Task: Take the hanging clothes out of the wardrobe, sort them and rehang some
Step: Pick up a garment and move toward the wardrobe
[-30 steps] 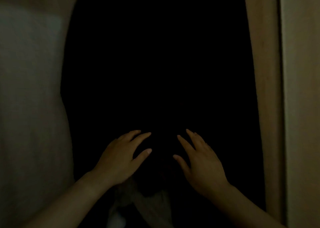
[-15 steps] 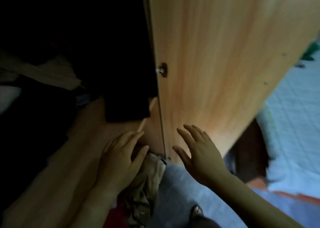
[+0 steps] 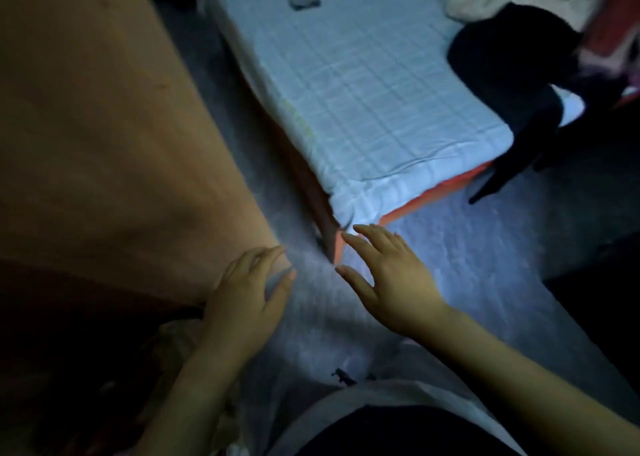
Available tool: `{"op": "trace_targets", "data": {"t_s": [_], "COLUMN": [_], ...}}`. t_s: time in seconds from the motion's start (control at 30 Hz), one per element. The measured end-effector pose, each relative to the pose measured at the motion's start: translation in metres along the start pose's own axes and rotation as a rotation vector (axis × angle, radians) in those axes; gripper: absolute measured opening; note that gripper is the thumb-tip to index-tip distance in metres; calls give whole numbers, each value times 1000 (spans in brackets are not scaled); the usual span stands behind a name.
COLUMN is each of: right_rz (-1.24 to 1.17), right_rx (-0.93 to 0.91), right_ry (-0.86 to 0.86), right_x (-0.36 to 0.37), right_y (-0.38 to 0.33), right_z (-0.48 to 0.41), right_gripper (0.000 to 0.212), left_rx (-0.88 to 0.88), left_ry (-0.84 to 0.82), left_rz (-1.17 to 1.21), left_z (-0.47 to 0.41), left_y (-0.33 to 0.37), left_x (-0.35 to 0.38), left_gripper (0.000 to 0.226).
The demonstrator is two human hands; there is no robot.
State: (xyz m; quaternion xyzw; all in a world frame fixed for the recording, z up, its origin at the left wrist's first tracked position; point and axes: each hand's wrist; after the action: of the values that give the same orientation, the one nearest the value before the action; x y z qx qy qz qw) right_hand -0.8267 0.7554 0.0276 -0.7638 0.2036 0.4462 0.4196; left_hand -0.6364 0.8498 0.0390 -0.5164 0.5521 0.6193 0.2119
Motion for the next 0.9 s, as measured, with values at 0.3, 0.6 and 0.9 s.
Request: {"op": "trace_targets", "data": {"t_s": [0.3, 0.6, 0.9], "right_rz": [83, 153, 128], "right_rx": [369, 618, 547], "right_ry": [155, 219, 195], "right_x": [-122, -200, -212], "right_y": [245, 400, 535], "right_z": [-22, -44, -210], "right_gripper": [60, 66, 59], "left_rx": [367, 602, 473], "left_ry": [-177, -307, -265], "left_rz": [165, 204, 224], "left_z": [-131, -235, -389], "left_y": [243, 415, 471], "left_x": [170, 273, 362], "left_gripper": [54, 59, 62]}}
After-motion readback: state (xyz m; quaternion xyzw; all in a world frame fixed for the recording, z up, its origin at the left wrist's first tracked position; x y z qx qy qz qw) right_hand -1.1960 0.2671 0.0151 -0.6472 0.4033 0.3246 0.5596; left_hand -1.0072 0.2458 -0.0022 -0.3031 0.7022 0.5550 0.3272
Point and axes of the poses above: each hand's wrist, its own z-axis away from the middle knuckle, its own x-axis out of the palm, y = z × x, and after that the axes turned 14 degrees about y, right-handed
